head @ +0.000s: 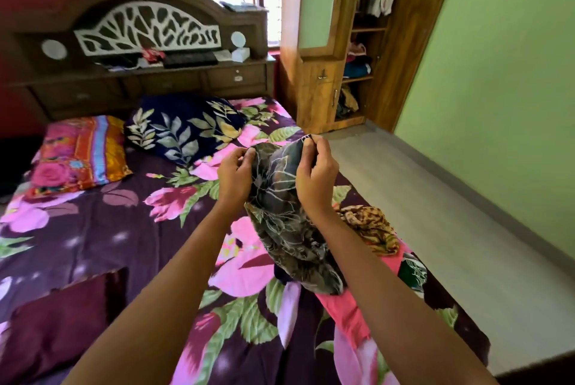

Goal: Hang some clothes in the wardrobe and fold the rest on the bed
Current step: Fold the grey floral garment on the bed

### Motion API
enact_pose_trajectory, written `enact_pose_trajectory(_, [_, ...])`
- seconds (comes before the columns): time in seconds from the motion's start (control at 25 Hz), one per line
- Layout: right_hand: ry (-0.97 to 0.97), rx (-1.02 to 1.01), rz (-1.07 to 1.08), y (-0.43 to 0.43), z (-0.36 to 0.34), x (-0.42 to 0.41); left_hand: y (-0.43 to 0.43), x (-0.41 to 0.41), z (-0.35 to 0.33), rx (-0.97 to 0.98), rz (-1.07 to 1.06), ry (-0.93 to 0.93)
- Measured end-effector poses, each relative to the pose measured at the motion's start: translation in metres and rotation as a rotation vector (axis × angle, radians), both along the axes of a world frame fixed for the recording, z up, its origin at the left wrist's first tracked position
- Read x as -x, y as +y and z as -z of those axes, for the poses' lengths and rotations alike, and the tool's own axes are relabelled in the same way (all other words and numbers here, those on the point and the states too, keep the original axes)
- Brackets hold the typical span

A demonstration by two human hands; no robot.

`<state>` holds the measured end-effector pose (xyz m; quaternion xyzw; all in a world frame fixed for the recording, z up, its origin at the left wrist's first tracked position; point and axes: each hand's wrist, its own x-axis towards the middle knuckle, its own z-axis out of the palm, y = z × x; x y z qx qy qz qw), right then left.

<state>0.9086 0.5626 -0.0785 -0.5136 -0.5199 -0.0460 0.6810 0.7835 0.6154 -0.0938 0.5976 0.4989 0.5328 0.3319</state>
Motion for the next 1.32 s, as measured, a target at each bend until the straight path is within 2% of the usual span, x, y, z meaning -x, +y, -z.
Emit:
enact_pose_trajectory(0.08, [-0.073, 0.009, 0.015, -0.002, -0.010, 0.024, -0.008, 0.033, -0.018, -0.034, -0.031, -0.010])
enact_pose_trajectory(0.16, [-0.259, 0.093, 0.130, 0.002, -0.015, 0.045, -0.015, 0.063, -0.036, -0.073, -0.027, -0.024])
enact_pose_trajectory(0.24, [-0.315, 0.141, 0.067, 0.008, -0.021, 0.064, -0.022, 0.090, -0.054, -0.090, 0.031, -0.021])
enact_pose_trajectory(0.32, [-0.246, 0.197, -0.296, 0.012, -0.031, 0.085, -0.032, 0.115, -0.073, -0.095, 0.181, 0.004])
enact_pose_trajectory(0.4, [-0.194, 0.355, -0.707, 0.011, -0.044, 0.109, -0.041, 0.137, -0.091, -0.089, 0.344, 0.034])
enact_pose_trajectory(0.48, [-0.266, 0.474, -0.881, 0.016, -0.051, 0.130, -0.045, 0.158, -0.104, -0.100, 0.432, 0.075])
enact_pose_trajectory(0.64, [-0.513, 0.325, -0.624, 0.027, -0.055, 0.158, -0.046, 0.187, -0.104, -0.153, 0.345, 0.076])
enact_pose_trajectory(0.72, [-0.515, 0.275, -0.575, 0.033, -0.057, 0.163, -0.047, 0.194, -0.094, -0.099, 0.322, -0.014])
enact_pose_trajectory(0.8, [-0.428, 0.239, -0.577, 0.037, -0.062, 0.162, -0.047, 0.199, -0.083, -0.046, 0.349, -0.024])
enact_pose_trajectory(0.88, [-0.365, 0.212, -0.545, 0.040, -0.070, 0.158, -0.044, 0.207, -0.072, 0.046, 0.355, 0.112])
enact_pose_trajectory(0.96, [-0.365, 0.191, -0.503, 0.044, -0.075, 0.152, -0.038, 0.216, -0.065, 0.137, 0.289, 0.340])
enact_pose_trajectory(1.04, [-0.348, 0.185, -0.430, 0.048, -0.075, 0.143, -0.026, 0.221, -0.065, 0.127, 0.201, 0.438])
enact_pose_trajectory(1.12, [-0.360, 0.272, -0.362, 0.059, -0.076, 0.132, -0.018, 0.223, -0.071, 0.155, 0.153, 0.253])
enact_pose_trajectory(1.2, [-0.419, 0.514, -0.374, 0.062, -0.082, 0.119, -0.015, 0.222, -0.083, 0.172, 0.169, 0.039])
enact_pose_trajectory(1.32, [-0.451, 0.734, -0.676, 0.050, -0.090, 0.115, -0.018, 0.212, -0.104, 0.060, 0.261, 0.126])
